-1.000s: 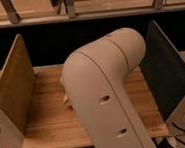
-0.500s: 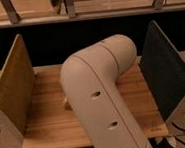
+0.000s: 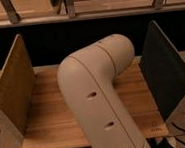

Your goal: Place the pepper on the white sponge

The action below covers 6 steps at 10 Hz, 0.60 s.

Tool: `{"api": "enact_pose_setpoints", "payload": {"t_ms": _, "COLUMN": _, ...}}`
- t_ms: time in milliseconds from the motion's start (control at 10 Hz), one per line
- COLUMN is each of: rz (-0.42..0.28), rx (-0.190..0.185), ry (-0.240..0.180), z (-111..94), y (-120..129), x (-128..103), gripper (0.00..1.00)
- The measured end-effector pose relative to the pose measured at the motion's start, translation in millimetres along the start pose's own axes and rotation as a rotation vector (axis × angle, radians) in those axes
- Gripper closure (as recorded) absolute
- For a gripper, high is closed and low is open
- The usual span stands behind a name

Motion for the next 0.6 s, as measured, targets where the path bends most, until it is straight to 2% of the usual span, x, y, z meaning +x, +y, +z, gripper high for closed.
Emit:
{"api": "enact_pose_setpoints", "payload": {"t_ms": 200, "rz": 0.003, "rx": 0.001, "ry": 0.0, "z": 0.7, "y": 0.2, "x": 0.9, "gripper": 0.96}}
{"api": "enact_pose_setpoints", "payload": {"t_ms": 300, "rz": 0.01, "rx": 0.002, "ry": -0.002, "z": 0.9, "y": -1.9, "x": 0.7, "gripper": 1.0}}
{"api": "enact_pose_setpoints", "payload": {"t_ms": 500, "rz": 0.04, "rx": 0.009, "ry": -0.03, "z": -8.8, "y": -13.5, "x": -5.7, "gripper": 1.0}}
{"api": "enact_pose_setpoints", "payload": {"t_ms": 600, "rz": 0.063, "rx": 0.013, "ry": -0.063, "z": -21.1, "y": -24.4, "x": -12.1, "gripper": 1.0}}
